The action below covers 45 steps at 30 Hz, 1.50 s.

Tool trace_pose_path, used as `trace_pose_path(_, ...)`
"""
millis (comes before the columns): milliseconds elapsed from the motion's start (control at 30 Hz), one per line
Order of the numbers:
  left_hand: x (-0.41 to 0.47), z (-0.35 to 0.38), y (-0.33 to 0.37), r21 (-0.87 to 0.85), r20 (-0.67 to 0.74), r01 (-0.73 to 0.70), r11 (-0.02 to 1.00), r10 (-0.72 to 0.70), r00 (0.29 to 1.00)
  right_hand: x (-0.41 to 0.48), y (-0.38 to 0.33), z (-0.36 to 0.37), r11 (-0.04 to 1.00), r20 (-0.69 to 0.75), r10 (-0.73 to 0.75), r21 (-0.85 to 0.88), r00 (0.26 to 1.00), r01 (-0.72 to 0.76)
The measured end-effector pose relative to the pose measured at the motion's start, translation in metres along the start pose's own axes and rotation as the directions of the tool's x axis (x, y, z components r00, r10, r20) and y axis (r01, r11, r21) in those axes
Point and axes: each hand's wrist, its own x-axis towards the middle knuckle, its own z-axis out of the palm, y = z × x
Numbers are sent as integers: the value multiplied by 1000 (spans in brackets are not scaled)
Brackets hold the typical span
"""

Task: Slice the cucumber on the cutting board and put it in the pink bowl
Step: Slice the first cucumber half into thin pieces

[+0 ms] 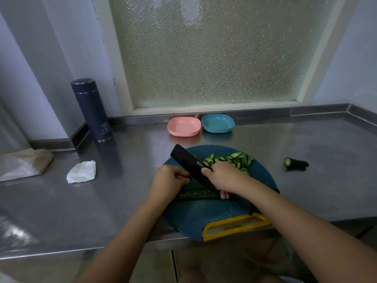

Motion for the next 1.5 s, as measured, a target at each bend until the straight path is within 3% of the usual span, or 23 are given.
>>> trace_pose_path(567, -3, 5, 4, 69, -95, -54, 996, 60, 994, 0, -6, 0, 995, -20, -50, -89, 999, 48)
trace_pose_path(767, -3, 5, 3, 75, -94, -57, 996, 64, 994, 1, -4, 0, 998, -11, 5, -56, 1000, -6)
trace_pose_path(1000, -3, 6, 3, 60, -101, -46, 997, 52, 994, 1, 4, -1, 999, -3, -33, 36, 999, 33)
trace_pose_path(1500, -5, 6, 6, 80, -118, -23, 997, 33, 992, -4, -4, -4, 997, 32, -60, -43, 998, 61)
